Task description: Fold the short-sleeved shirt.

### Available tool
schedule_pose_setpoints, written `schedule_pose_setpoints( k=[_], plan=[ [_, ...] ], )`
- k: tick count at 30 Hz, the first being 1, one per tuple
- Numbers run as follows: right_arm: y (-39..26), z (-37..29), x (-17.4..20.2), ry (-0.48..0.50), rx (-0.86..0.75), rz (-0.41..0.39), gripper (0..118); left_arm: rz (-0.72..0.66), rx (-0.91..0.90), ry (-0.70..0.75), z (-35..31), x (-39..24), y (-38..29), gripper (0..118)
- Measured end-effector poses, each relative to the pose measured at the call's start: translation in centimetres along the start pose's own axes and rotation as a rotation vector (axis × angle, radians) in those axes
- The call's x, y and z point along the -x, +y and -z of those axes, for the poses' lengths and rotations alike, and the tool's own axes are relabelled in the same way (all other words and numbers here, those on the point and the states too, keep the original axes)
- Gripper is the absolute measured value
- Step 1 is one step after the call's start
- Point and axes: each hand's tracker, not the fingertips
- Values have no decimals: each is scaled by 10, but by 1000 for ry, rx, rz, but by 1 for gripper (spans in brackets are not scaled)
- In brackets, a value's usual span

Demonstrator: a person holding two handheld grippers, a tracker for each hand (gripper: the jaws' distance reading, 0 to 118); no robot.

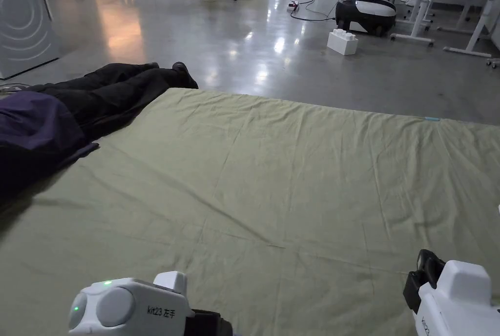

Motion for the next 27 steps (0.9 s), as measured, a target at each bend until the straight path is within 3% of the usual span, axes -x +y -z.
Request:
schedule_pose_setpoints(
  k=[2,7,14,18,24,26,27],
  plan=[
    [-2,1,0,2,13,15,0,12,-5,63,4,3,-5,17],
    [-6,1,0,5,20,16,0,-4,49,27,30,2,-18,14],
    [-10,1,-1,3,32,11,0,68,119,-60,77,-23,-33,11],
    [-11,1,-3,-1,36,7,0,111,143,-15,97,-35,-43,11],
    [-10,0,-3,1,37,-4,0,36,146,-43,101,-22,-40,13],
    [-7,-1,-3,4,34,-5,0,50,141,-76,90,-18,-36,18],
    [-5,-1,-4,5,31,-7,0,57,133,-89,82,-16,-34,30]
  ],
)
